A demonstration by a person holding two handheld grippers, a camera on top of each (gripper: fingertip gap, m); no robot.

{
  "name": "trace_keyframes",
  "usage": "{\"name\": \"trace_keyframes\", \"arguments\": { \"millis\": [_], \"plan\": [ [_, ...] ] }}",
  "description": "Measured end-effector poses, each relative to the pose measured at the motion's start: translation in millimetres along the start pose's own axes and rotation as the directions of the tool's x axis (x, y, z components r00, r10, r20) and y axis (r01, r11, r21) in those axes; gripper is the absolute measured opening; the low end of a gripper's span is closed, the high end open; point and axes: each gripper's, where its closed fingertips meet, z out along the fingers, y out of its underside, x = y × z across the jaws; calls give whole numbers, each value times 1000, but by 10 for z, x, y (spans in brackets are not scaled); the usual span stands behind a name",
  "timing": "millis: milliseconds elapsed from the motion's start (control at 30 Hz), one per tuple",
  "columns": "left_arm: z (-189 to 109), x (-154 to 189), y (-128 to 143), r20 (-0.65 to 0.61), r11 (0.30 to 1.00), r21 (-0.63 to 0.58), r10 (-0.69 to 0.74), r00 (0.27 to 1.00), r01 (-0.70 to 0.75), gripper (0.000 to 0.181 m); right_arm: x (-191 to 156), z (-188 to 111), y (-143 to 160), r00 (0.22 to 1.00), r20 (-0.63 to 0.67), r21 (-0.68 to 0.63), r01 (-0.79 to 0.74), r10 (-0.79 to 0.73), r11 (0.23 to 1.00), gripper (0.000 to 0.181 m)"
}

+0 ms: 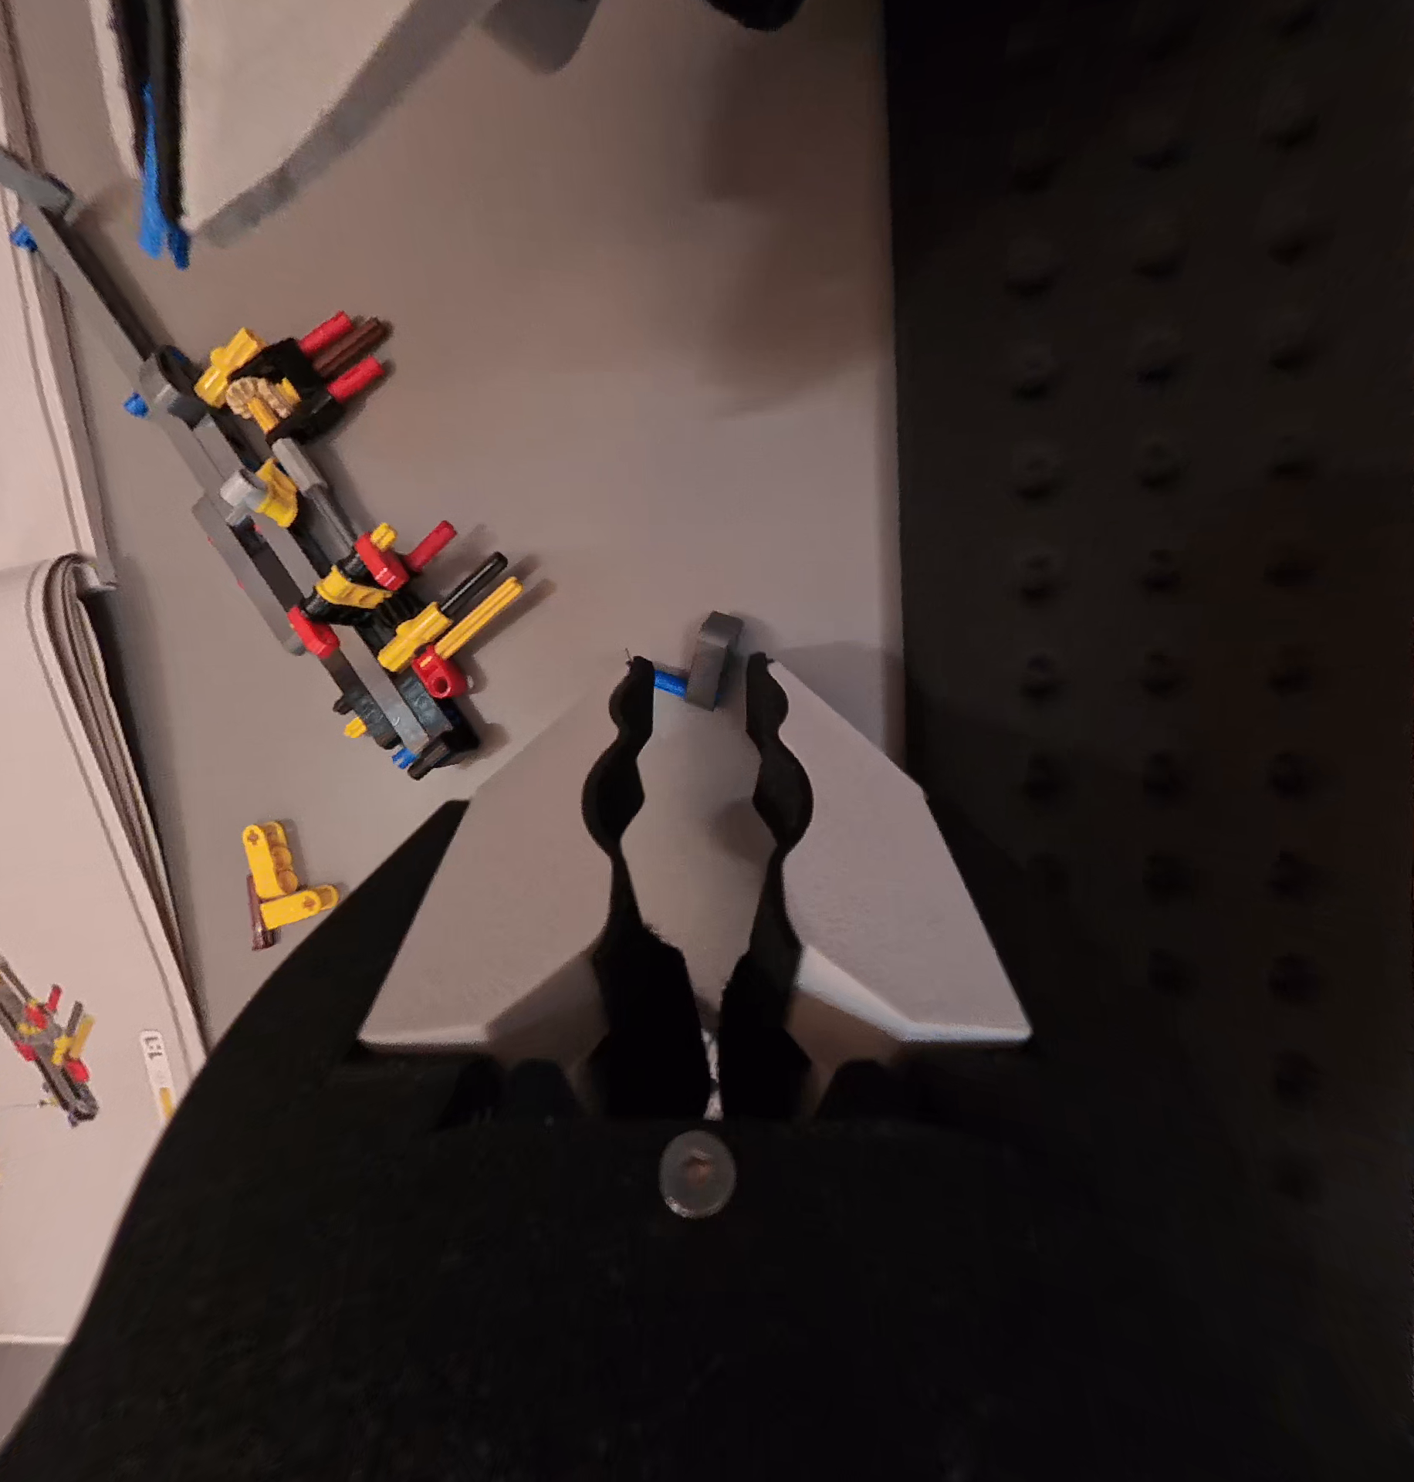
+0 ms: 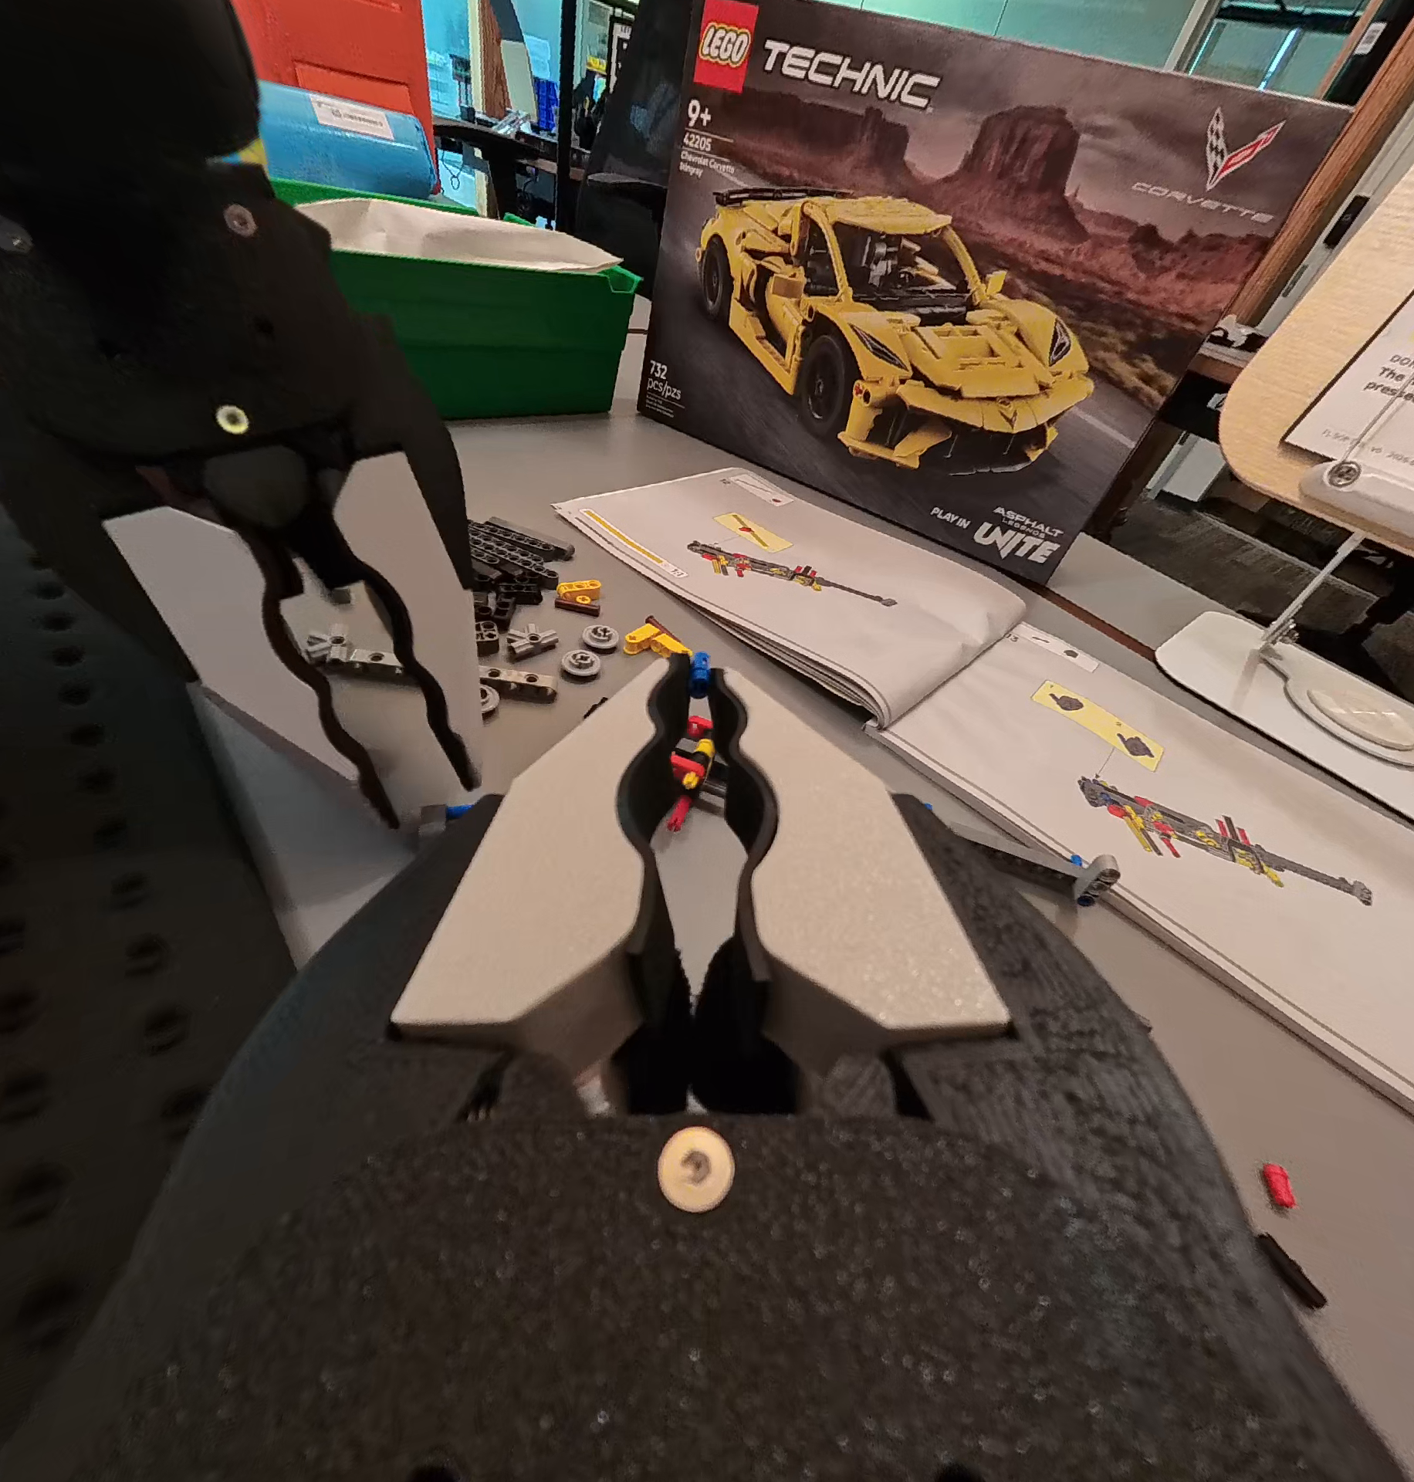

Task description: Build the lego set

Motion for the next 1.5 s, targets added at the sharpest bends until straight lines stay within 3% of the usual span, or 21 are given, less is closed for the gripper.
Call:
{"name": "trace_keyframes", "arguments": {
  "millis": [33,333,800,1000,1100,1167,1233,1333,1400,1500],
  "plan": [
    [-4,12,12,-16,1000,-8,24,1000,-24,22,-3,0,-3,1000,1,1,1,-1,1000,4],
    [54,-54,33,-131,978,-31,198,971,-204,21,-26,4,2,1000,13,-1,5,-5,1000,4],
    [111,15,47,-227,966,-41,240,944,-255,9,-34,9,7,1000,25,-2,-5,5,1000,4],
    [144,-6,65,-218,978,-51,186,958,-202,6,-33,8,15,1000,27,-5,-8,8,1000,4],
    [136,-252,-13,-127,1000,-2,-24,992,24,6,38,-4,28,1000,-7,-11,-22,22,1000,4],
    [12,-383,-287,-142,938,211,-247,958,274,7,104,-25,20,998,-29,-2,-58,58,998,4],
    [-126,-511,-475,-199,793,379,-434,879,477,7,114,-33,7,997,-27,4,-79,79,997,4],
    [-275,-680,-578,-246,576,557,-574,781,599,7,42,-33,-44,999,-19,11,-43,44,999,3],
    [-293,-687,-590,-244,527,599,-596,765,602,7,15,-7,-3,999,-36,-25,4,-5,1000,4],
    [-259,-621,-617,-238,536,605,-585,775,590,7,-34,12,-28,993,-61,-33,100,-101,994,4]
  ]
}}
